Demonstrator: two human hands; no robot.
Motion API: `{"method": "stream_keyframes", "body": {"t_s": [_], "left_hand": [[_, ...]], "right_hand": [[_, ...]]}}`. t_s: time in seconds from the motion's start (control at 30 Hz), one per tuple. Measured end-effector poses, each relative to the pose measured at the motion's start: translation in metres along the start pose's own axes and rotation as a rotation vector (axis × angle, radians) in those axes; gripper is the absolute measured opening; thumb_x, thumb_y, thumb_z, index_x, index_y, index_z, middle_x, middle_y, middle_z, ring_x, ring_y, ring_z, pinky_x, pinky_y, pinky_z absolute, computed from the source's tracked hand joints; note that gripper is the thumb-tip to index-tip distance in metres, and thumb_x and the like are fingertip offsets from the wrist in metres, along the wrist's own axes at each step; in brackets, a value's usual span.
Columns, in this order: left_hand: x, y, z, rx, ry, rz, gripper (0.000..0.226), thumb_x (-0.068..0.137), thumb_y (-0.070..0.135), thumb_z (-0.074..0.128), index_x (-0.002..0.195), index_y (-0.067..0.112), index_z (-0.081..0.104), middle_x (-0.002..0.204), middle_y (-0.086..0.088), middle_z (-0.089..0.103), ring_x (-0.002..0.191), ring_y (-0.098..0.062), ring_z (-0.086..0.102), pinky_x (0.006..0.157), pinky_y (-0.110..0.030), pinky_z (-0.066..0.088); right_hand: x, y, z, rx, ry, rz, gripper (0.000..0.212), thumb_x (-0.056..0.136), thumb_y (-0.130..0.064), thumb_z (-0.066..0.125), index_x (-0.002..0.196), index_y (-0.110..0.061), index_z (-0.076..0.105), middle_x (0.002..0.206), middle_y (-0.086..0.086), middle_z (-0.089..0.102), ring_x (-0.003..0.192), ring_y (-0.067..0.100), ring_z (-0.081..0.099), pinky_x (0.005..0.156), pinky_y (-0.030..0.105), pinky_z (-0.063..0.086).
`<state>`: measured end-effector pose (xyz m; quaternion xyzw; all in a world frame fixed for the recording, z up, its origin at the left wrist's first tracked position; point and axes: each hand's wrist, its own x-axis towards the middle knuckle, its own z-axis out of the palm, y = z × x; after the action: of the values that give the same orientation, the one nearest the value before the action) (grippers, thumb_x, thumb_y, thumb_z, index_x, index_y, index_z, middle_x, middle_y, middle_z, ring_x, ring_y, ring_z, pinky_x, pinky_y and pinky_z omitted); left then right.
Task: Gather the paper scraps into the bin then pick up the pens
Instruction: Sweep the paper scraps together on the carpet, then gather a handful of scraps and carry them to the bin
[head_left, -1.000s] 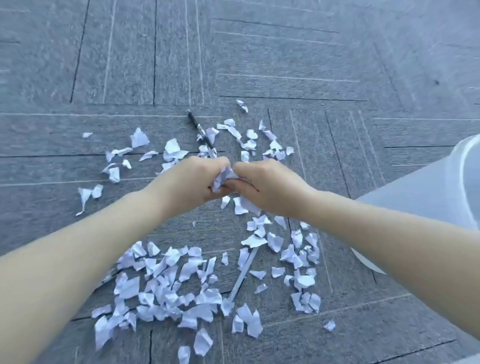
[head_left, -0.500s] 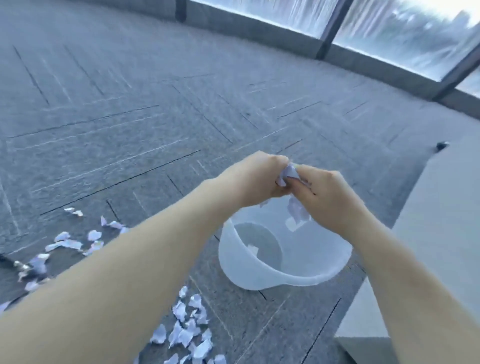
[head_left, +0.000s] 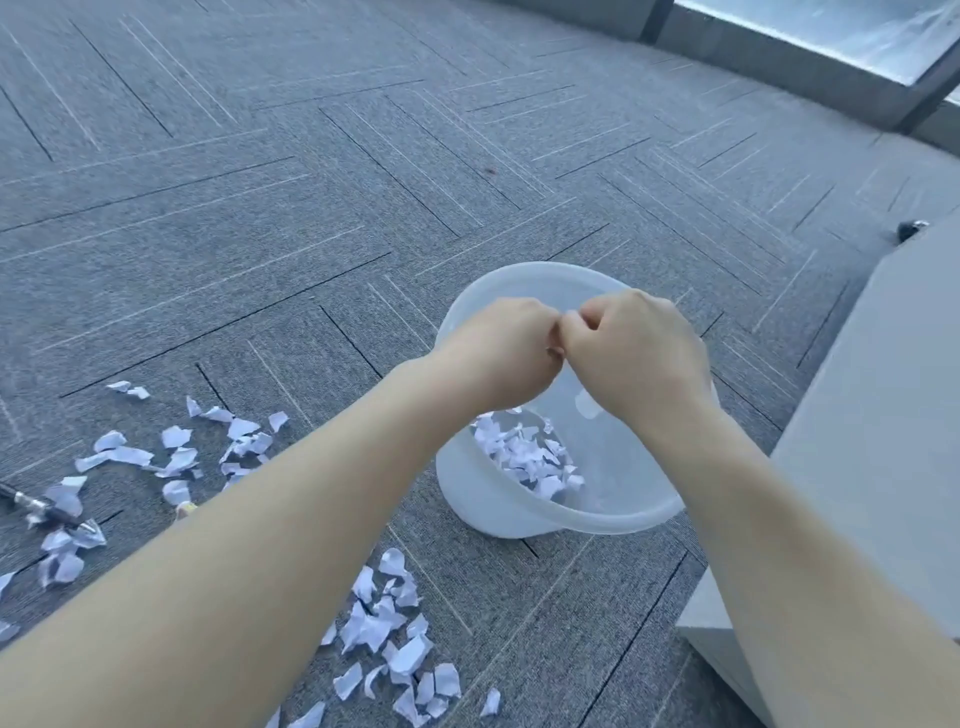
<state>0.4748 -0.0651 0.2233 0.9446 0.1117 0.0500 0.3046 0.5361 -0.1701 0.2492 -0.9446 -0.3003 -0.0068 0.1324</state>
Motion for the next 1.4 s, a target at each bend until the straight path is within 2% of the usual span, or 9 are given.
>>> {"method": "stream_keyframes", "body": {"t_s": [0.13, 0.23, 0.33, 0.4, 0.5, 0.6, 0.93, 1.1, 1.4], "left_hand": [[-0.044, -0.042, -0.019, -0.157, 0.397, -0.01, 0.015, 0.086, 0.016, 0.05, 0.078, 0.012, 0.063, 0.077, 0.0, 0.064, 0.075, -0.022, 0.059, 0.068, -0.037, 0.045], [-0.093, -0.094, -0.017, -0.093, 0.52, -0.124, 0.019, 0.083, 0.019, 0.05, 0.068, 0.029, 0.044, 0.064, 0.009, 0.048, 0.064, -0.022, 0.053, 0.058, -0.037, 0.047], [-0.146, -0.148, 0.007, -0.023, 0.471, -0.346, 0.013, 0.084, 0.02, 0.049, 0.071, 0.022, 0.05, 0.071, 0.005, 0.051, 0.069, -0.025, 0.053, 0.059, -0.039, 0.047], [-0.185, -0.186, 0.031, 0.005, 0.391, -0.555, 0.011, 0.088, 0.02, 0.051, 0.091, 0.019, 0.061, 0.09, 0.001, 0.06, 0.088, -0.024, 0.056, 0.073, -0.036, 0.047], [-0.244, -0.236, 0.058, 0.039, 0.236, -0.882, 0.036, 0.09, 0.028, 0.05, 0.125, 0.021, 0.052, 0.128, -0.006, 0.052, 0.118, -0.029, 0.043, 0.099, -0.042, 0.039], [-0.287, -0.269, 0.069, 0.095, 0.137, -1.067, 0.053, 0.091, 0.035, 0.045, 0.142, 0.028, 0.033, 0.151, -0.007, 0.029, 0.136, -0.032, 0.025, 0.11, -0.045, 0.027], [-0.261, -0.326, 0.05, 0.248, 0.103, -0.856, 0.07, 0.088, 0.012, 0.039, 0.149, 0.027, 0.009, 0.159, -0.005, 0.002, 0.144, -0.027, 0.005, 0.117, -0.044, 0.014], [-0.218, -0.348, 0.031, 0.233, -0.057, -0.942, 0.072, 0.088, 0.014, 0.038, 0.149, 0.03, 0.004, 0.159, -0.007, -0.007, 0.145, -0.029, -0.004, 0.117, -0.047, 0.007], [-0.287, -0.291, 0.106, 0.107, 0.289, -0.587, 0.044, 0.085, -0.003, 0.043, 0.127, 0.004, 0.053, 0.133, -0.009, 0.053, 0.129, -0.022, 0.042, 0.111, -0.038, 0.034]], "right_hand": [[-0.012, -0.056, 0.009, 0.269, 0.145, -0.216, 0.038, 0.085, -0.025, 0.051, 0.052, -0.015, 0.036, 0.047, 0.0, 0.035, 0.055, 0.023, 0.038, 0.051, 0.034, 0.025], [-0.032, -0.099, 0.04, 0.432, 0.038, -0.347, 0.023, 0.088, -0.024, 0.054, 0.067, -0.016, 0.05, 0.053, -0.004, 0.045, 0.057, 0.018, 0.044, 0.055, 0.033, 0.029], [-0.056, -0.134, 0.096, 0.467, -0.2, -0.475, 0.01, 0.087, -0.017, 0.05, 0.086, -0.018, 0.06, 0.076, -0.003, 0.062, 0.075, 0.022, 0.054, 0.064, 0.034, 0.04], [-0.065, -0.147, 0.147, 0.332, -0.454, -0.517, 0.024, 0.09, -0.017, 0.045, 0.109, -0.019, 0.06, 0.109, 0.004, 0.064, 0.103, 0.027, 0.054, 0.081, 0.039, 0.047], [-0.069, -0.152, 0.216, 0.078, -0.766, -0.559, 0.048, 0.096, -0.021, 0.041, 0.144, -0.025, 0.036, 0.149, 0.005, 0.037, 0.134, 0.031, 0.03, 0.101, 0.047, 0.041], [-0.062, -0.16, 0.262, -0.075, -0.786, -0.64, 0.057, 0.098, -0.032, 0.041, 0.151, -0.033, 0.019, 0.162, 0.002, 0.008, 0.147, 0.031, 0.007, 0.113, 0.051, 0.026], [-0.019, -0.235, 0.335, -0.245, -0.637, -1.039, 0.056, 0.099, -0.053, 0.028, 0.151, -0.042, 0.013, 0.164, -0.004, -0.005, 0.15, 0.028, -0.005, 0.119, 0.052, 0.007], [-0.019, -0.217, 0.344, -0.2, -0.665, -1.046, 0.052, 0.101, -0.045, 0.026, 0.152, -0.038, 0.017, 0.164, -0.005, 0.001, 0.15, 0.023, -0.003, 0.12, 0.046, 0.004], [-0.082, -0.118, 0.314, 0.234, -0.48, -0.987, 0.041, 0.095, -0.036, 0.039, 0.132, -0.025, 0.055, 0.144, -0.003, 0.05, 0.135, 0.02, 0.041, 0.11, 0.037, 0.024]]}}
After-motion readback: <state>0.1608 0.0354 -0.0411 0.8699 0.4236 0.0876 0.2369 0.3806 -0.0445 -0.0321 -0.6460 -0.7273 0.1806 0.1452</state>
